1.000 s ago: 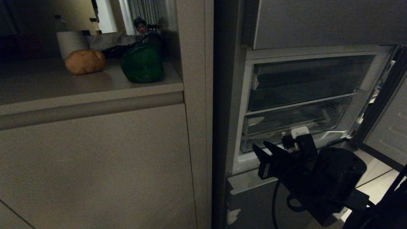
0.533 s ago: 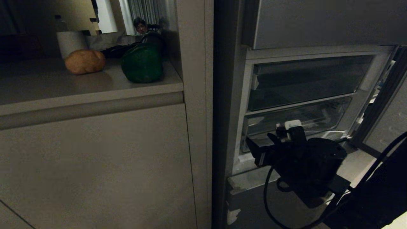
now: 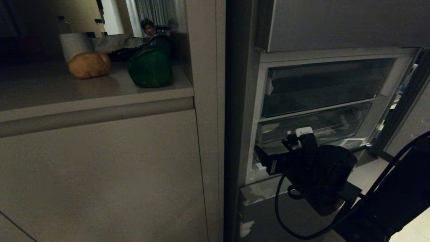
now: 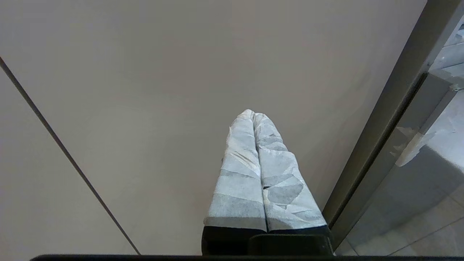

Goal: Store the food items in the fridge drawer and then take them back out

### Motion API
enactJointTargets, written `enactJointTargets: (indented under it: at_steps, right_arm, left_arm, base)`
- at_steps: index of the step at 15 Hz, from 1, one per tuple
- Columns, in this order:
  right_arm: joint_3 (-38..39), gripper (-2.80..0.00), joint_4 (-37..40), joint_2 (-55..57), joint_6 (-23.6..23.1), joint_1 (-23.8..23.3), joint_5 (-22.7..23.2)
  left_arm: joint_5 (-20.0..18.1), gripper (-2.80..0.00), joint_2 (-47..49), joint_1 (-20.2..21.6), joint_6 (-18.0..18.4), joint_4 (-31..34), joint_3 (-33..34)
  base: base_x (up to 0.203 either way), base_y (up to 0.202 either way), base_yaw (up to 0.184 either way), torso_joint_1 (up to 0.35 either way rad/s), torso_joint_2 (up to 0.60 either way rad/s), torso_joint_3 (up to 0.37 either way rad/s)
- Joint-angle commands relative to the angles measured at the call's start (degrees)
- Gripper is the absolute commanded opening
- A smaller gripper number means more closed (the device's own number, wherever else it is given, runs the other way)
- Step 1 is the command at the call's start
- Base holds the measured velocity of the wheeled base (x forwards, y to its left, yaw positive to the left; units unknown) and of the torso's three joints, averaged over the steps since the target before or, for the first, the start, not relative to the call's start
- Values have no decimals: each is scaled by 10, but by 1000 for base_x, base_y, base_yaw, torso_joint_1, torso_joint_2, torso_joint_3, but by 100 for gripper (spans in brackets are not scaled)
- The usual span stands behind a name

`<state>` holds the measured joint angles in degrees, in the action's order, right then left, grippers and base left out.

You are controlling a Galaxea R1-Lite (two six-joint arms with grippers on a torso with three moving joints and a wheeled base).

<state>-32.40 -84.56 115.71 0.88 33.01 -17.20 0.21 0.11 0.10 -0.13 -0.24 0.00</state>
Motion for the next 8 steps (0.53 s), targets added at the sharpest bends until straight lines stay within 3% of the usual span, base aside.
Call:
enactJointTargets:
  at_steps: [1, 8]
  right_arm:
    - [-15, 0, -6, 6, 0, -1, -1]
    - [-41, 0, -3, 10, -4, -8, 11]
  left_arm:
    - [0, -280, 1, 0, 0, 0, 0]
    - [1, -280, 1, 0, 0, 0, 0]
  base:
    - [0, 0, 0, 0, 0, 0]
    - [0, 0, 0, 0, 0, 0]
